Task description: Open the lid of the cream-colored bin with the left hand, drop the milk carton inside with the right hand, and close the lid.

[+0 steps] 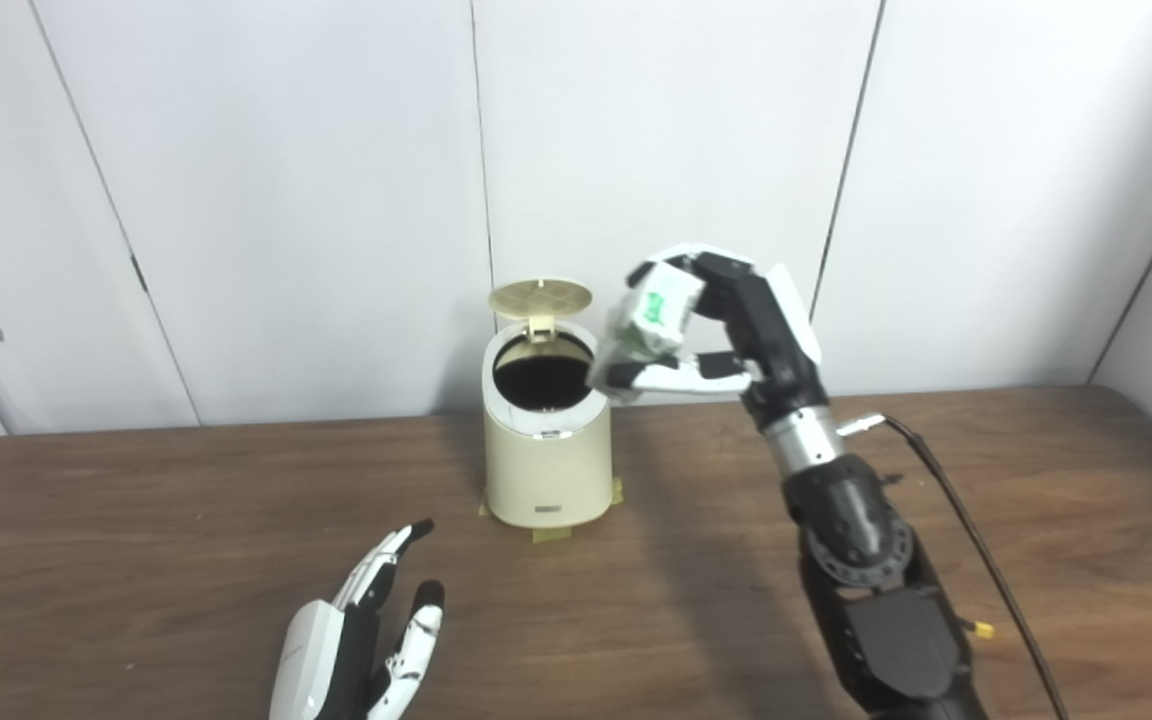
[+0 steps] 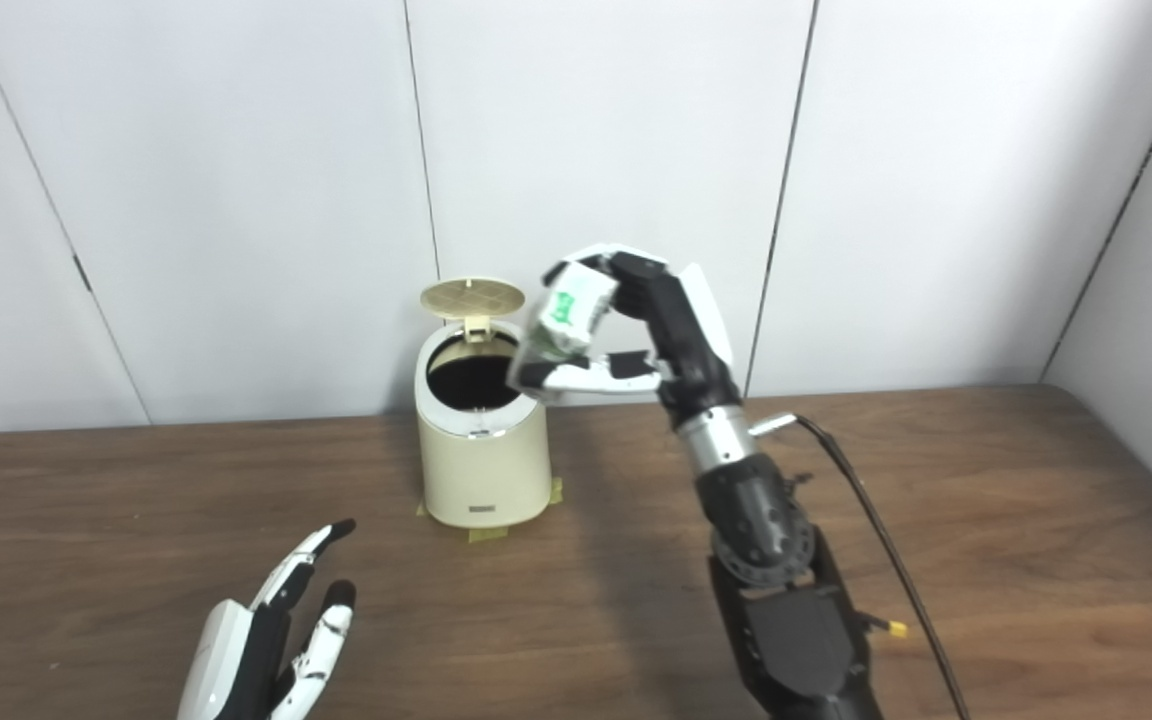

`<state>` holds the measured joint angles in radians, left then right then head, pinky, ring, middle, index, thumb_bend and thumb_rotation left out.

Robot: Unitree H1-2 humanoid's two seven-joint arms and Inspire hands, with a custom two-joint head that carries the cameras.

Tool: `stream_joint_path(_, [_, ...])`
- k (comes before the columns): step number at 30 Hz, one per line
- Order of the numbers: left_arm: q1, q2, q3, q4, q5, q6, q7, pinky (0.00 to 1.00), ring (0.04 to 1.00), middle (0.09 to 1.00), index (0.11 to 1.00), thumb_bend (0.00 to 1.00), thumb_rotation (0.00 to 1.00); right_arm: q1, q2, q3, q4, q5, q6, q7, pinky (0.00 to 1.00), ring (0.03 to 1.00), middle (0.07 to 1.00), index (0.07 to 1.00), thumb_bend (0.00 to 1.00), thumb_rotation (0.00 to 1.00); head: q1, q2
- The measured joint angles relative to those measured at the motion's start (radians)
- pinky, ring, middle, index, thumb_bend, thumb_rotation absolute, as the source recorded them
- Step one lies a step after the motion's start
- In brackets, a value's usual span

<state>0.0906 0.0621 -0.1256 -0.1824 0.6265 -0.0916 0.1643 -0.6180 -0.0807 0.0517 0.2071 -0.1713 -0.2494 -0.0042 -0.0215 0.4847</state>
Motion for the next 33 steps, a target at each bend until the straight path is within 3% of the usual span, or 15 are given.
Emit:
stream_joint_path(5, [0.0, 0.0, -0.004, 0.0, 0.002, 0.0, 0.009, 0.86, 0.906, 0.905, 0.879, 0.33, 0.99, -0.026, 0.007, 0.026, 0.1, -0.084, -0.133, -0.061, 0.35, 0.386, 0.456, 0.514, 0.52, 0.0, 0.02, -0.002])
stream_joint_path(7, [0.0, 0.0, -0.006, 0.0, 0.007, 0.0, 0.02, 0.86, 0.907, 0.906, 0.88, 0.34, 0.99, -0.036, 0.009, 0.051, 0.126, -0.109, -0.154, -0.098, 0.35, 0.385, 0.455, 0.515, 0.52, 0.0, 0.031, 0.003])
stream_joint_path(12, [0.0, -0.001, -0.01, -0.002, 0.017, 0.0, 0.023, 0.85, 0.903, 0.904, 0.884, 0.35, 1.0, -0.078, 0.001, 0.172, 0.182, -0.209, -0.17, -0.253, 0.39, 0.436, 0.484, 0.509, 0.51, 0.0, 0.04, 0.005])
stream_joint_path(16, [0.0, -0.001, -0.015, -0.003, 0.037, 0.0, 0.029, 0.84, 0.899, 0.9, 0.879, 0.36, 1.0, -0.14, -0.039, 0.322, 0.262, -0.278, -0.182, -0.419, 0.4, 0.441, 0.486, 0.504, 0.51, 0.0, 0.046, 0.006])
stream_joint_path(22, [0.003, -0.002, -0.017, -0.007, 0.05, 0.0, 0.032, 0.83, 0.895, 0.896, 0.88, 0.35, 1.0, -0.208, -0.075, 0.456, 0.366, -0.333, -0.187, -0.636, 0.38, 0.434, 0.489, 0.506, 0.51, 0.0, 0.054, 0.017])
stream_joint_path(33, [0.007, -0.003, -0.022, -0.016, 0.077, 0.001, 0.032, 0.85, 0.9, 0.9, 0.886, 0.34, 1.0, -0.314, -0.094, 0.651, 0.493, -0.418, -0.194, -0.857, 0.36, 0.425, 0.484, 0.518, 0.51, 0.0, 0.067, 0.026])
